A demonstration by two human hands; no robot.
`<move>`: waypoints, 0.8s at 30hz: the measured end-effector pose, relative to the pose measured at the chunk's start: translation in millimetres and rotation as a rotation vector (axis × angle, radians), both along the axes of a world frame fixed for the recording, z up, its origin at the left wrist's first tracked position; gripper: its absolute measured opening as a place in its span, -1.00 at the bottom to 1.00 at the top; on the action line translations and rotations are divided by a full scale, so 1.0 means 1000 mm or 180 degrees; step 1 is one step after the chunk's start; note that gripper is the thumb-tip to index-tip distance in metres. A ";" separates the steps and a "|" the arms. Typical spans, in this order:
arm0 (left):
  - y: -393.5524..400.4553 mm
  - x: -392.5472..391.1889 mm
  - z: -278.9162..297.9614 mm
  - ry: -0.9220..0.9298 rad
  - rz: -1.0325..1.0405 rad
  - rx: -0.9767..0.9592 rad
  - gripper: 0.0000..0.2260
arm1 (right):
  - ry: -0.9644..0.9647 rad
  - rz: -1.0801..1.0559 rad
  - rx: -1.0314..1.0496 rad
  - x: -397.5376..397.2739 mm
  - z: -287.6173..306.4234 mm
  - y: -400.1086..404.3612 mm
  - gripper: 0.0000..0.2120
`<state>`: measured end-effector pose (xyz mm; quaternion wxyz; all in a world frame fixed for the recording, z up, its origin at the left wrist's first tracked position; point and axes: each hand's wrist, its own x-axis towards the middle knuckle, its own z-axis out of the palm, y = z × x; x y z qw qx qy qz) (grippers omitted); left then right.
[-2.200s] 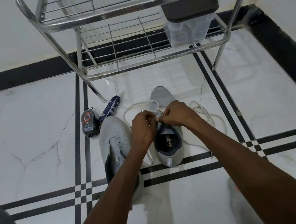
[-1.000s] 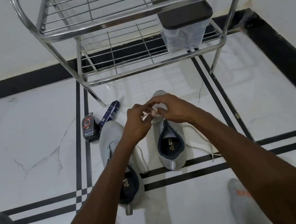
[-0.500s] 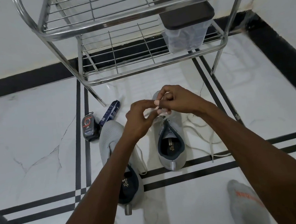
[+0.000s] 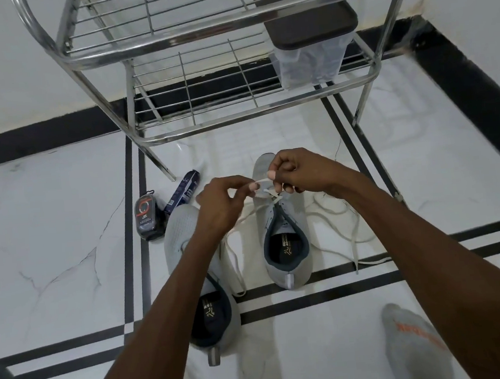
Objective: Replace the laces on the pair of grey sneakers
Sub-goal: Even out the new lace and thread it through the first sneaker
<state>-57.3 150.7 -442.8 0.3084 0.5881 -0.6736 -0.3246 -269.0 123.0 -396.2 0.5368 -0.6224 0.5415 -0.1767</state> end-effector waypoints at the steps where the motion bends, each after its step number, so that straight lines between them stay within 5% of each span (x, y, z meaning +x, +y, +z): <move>1: 0.001 0.005 -0.003 -0.0008 0.0164 0.0030 -0.85 | 0.0106 -0.0041 -0.0054 -0.003 -0.001 -0.001 -0.88; 8: 0.003 0.013 -0.014 -0.0280 0.0513 0.0251 -0.83 | 0.0446 -0.0145 -0.0225 -0.008 -0.010 0.002 -0.92; 13: 0.003 0.008 -0.014 -0.0352 0.0295 0.0159 -0.86 | 0.0722 -0.0060 -0.0877 0.006 -0.012 0.007 -0.79; 21: -0.001 0.010 -0.011 -0.0234 0.0174 0.0146 -0.85 | 0.0733 -0.0090 -0.0979 0.012 -0.021 0.011 -0.51; 24: -0.002 0.013 -0.012 -0.0350 0.0125 0.0104 -0.80 | 0.0871 -0.0119 -0.1080 0.013 -0.024 0.008 -0.63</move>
